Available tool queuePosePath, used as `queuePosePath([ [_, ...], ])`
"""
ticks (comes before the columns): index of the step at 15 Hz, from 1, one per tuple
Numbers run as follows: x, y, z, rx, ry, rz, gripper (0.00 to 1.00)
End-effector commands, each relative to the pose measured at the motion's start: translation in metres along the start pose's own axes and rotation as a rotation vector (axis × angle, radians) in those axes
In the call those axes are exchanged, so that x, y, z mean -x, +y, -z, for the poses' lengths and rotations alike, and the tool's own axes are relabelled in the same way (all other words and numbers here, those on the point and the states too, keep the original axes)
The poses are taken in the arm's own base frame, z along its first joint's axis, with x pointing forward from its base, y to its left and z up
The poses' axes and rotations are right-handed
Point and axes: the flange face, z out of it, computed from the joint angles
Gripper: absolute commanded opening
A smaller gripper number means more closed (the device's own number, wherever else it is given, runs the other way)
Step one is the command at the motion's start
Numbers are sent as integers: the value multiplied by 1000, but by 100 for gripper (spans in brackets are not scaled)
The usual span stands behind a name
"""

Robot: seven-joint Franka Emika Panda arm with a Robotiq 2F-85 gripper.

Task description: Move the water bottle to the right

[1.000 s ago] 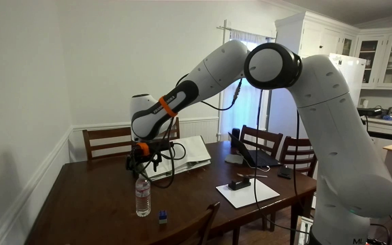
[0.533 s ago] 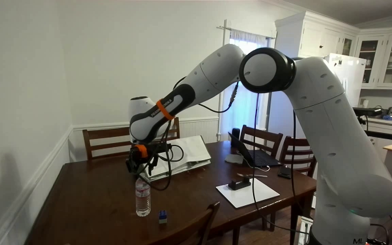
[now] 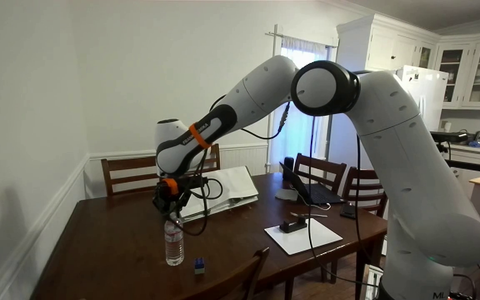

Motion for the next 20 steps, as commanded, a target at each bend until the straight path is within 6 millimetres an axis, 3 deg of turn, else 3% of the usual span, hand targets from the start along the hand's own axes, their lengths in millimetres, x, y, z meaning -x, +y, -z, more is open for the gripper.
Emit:
queuePosePath([
  [1, 13, -5, 32, -7, -6, -33, 13],
  [5, 29, 18, 79, -31, 26, -97, 12],
  [9, 39, 68, 128, -42, 69, -216, 12],
  [15, 51, 182, 177, -58, 90, -432, 12],
  [20, 54, 286, 196, -65, 116, -598, 12],
])
